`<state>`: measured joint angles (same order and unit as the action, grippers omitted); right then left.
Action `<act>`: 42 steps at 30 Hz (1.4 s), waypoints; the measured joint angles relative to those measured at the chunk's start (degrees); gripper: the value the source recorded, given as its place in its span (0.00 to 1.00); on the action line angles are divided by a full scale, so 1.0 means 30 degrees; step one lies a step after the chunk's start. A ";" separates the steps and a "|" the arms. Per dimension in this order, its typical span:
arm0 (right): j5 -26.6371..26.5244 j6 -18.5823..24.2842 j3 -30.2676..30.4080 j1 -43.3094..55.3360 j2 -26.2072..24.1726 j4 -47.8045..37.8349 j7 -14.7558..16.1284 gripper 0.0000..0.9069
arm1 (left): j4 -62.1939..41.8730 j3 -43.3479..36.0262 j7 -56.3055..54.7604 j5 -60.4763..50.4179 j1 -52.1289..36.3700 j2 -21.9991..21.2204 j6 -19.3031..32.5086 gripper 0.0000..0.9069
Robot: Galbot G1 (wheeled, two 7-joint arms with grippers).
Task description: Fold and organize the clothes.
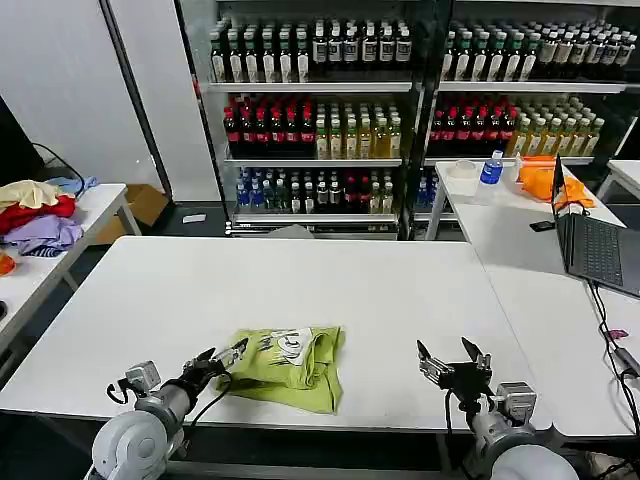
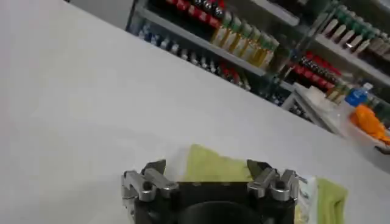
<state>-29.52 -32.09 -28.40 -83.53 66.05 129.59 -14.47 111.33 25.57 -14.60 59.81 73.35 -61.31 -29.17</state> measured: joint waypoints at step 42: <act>0.0086 0.0014 -0.0945 -0.1638 0.0237 0.1348 0.0004 1.00 | -0.2471 0.0487 0.1864 0.4048 -0.0619 -0.1891 0.0270 0.02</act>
<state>-29.26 -32.05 -31.23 -88.44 66.76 133.63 -14.46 103.91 27.03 -9.00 71.96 71.49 -66.99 -28.36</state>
